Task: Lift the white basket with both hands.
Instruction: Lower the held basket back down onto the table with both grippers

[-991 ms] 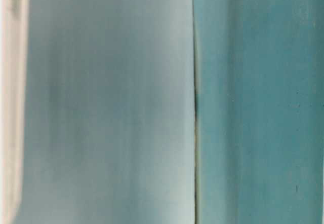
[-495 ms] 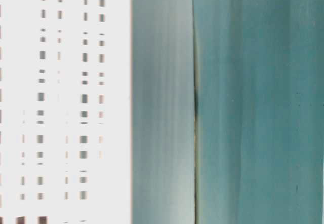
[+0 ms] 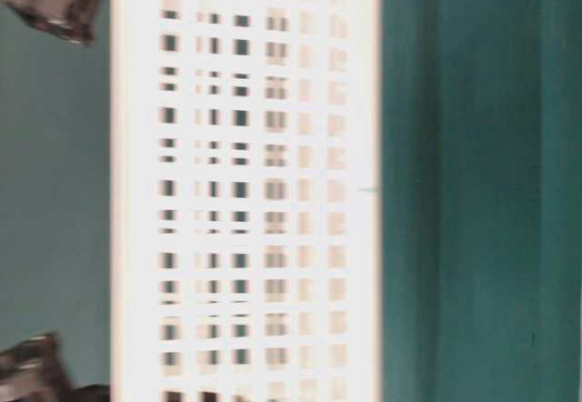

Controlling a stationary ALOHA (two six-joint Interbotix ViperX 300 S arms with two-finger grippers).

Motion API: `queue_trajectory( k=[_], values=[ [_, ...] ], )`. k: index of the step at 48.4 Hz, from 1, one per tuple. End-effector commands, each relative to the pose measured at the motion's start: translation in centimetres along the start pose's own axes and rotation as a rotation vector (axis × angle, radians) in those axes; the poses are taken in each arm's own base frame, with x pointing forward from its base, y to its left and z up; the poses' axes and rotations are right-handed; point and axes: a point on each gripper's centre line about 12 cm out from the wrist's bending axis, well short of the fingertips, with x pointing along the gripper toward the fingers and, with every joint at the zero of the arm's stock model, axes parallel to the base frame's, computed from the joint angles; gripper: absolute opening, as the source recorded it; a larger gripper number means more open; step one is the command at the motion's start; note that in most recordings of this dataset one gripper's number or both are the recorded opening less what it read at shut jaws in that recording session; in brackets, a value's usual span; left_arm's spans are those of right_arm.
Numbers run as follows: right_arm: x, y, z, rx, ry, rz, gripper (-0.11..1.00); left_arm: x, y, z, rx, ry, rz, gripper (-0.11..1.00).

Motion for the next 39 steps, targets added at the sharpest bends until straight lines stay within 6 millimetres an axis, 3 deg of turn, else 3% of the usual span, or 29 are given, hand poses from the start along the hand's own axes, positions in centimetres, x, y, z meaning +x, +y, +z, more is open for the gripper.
queue_trajectory(
  k=[1, 15, 26, 39],
  values=[
    [1.9, 0.6, 0.2, -0.039, -0.003, 0.001, 0.17, 1.1, -0.9, 0.3, 0.001, -0.017, -0.054, 0.12],
    [4.5, -0.5, 0.4, -0.065, 0.009, -0.060, 0.17, 3.3, 0.5, 0.1, -0.006, -0.005, 0.005, 0.09],
    [6.0, -1.9, 0.2, -0.058, 0.011, -0.083, 0.17, 6.3, 2.1, -0.5, -0.005, 0.005, 0.030, 0.09],
    [8.2, -2.5, 0.2, -0.055, -0.014, -0.045, 0.17, 7.9, 2.5, -0.4, -0.006, 0.008, 0.046, 0.09]
  ],
)
